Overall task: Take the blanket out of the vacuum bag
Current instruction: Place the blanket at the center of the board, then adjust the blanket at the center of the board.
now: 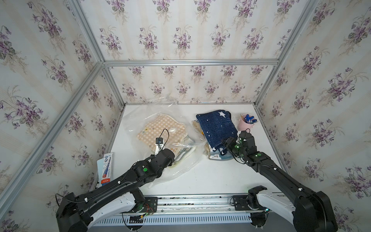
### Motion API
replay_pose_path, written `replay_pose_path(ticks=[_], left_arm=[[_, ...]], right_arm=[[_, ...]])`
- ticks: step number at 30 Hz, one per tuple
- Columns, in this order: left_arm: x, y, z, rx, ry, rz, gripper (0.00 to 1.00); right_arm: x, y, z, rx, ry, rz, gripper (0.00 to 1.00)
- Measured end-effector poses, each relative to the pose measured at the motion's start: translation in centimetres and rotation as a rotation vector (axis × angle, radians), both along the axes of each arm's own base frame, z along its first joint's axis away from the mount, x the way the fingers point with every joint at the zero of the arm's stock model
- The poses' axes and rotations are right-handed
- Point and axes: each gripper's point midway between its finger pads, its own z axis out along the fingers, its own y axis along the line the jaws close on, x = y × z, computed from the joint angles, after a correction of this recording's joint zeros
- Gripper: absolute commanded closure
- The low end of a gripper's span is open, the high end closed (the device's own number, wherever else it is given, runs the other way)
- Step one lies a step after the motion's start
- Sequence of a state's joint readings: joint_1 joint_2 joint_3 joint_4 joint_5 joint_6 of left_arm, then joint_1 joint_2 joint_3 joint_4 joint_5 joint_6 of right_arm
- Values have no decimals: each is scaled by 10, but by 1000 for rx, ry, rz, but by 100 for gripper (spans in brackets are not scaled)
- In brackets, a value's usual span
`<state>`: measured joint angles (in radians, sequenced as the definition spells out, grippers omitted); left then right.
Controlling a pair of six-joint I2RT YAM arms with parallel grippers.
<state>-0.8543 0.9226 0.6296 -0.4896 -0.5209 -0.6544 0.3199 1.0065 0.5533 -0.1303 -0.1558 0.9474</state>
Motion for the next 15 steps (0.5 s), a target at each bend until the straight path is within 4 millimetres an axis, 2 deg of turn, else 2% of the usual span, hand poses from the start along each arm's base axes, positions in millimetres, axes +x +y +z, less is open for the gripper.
replay_pose_path(ticks=[5, 10, 12, 15], left_arm=[[0, 0, 0, 7, -1, -5, 88], [0, 2, 5, 5, -21, -8, 88], [0, 3, 4, 12, -24, -9, 88], [0, 4, 3, 24, -19, -13, 88]], right_arm=[[-15, -16, 24, -82, -46, -7, 29], [-46, -30, 37, -138, -56, 9, 53], [-49, -28, 48, -166, -72, 32, 61], [-41, -2, 61, -234, -83, 136, 64]])
